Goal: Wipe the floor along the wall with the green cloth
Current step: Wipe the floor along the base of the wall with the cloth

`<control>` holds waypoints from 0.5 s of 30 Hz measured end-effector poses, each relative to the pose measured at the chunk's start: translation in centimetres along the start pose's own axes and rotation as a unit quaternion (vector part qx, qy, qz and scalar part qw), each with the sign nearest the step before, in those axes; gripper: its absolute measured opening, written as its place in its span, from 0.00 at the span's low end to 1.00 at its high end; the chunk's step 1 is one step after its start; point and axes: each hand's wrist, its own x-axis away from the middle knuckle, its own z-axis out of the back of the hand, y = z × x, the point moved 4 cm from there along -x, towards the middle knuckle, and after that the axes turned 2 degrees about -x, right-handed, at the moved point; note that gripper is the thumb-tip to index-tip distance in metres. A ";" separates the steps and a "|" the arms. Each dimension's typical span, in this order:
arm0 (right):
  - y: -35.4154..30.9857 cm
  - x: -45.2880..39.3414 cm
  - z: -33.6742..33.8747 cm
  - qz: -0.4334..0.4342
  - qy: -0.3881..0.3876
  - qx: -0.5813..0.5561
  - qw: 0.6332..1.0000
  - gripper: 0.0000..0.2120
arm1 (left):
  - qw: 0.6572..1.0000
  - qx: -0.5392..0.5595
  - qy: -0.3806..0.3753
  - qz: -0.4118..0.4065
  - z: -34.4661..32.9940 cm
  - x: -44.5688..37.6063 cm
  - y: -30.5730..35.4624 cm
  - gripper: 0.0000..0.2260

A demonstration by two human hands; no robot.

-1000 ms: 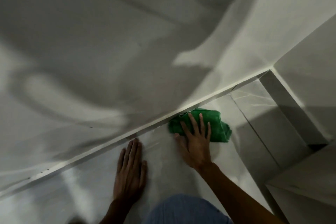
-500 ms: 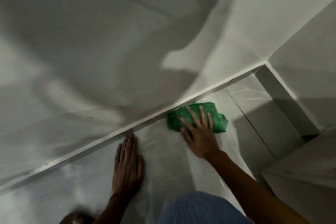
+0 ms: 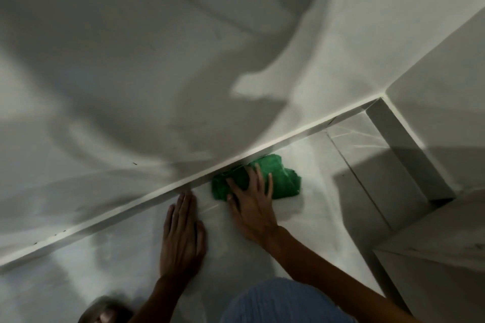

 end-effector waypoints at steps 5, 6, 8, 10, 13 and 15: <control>1.5 -0.1 1.1 0.060 -0.007 0.015 0.998 0.22 | 1.000 0.010 -0.004 -0.001 0.2 0.0 -0.1 0.28; 2.5 -0.2 1.6 0.054 -0.009 0.020 0.998 0.22 | 1.000 0.012 -0.004 -0.001 0.2 0.0 -0.1 0.28; 4.7 -0.7 2.4 0.021 -0.009 0.026 0.999 0.22 | 1.000 0.015 -0.005 0.002 0.3 0.0 -0.1 0.29; 6.9 -1.1 3.5 -0.018 0.012 0.035 0.999 0.22 | 1.000 0.016 -0.007 0.004 0.2 0.0 0.0 0.29; 9.1 -1.2 4.8 -0.090 0.067 0.042 0.993 0.22 | 1.000 0.015 -0.008 0.005 0.3 0.0 0.0 0.28; 8.5 -1.2 4.6 -0.121 0.098 0.045 0.987 0.23 | 1.000 0.015 -0.004 0.003 0.2 0.0 0.0 0.28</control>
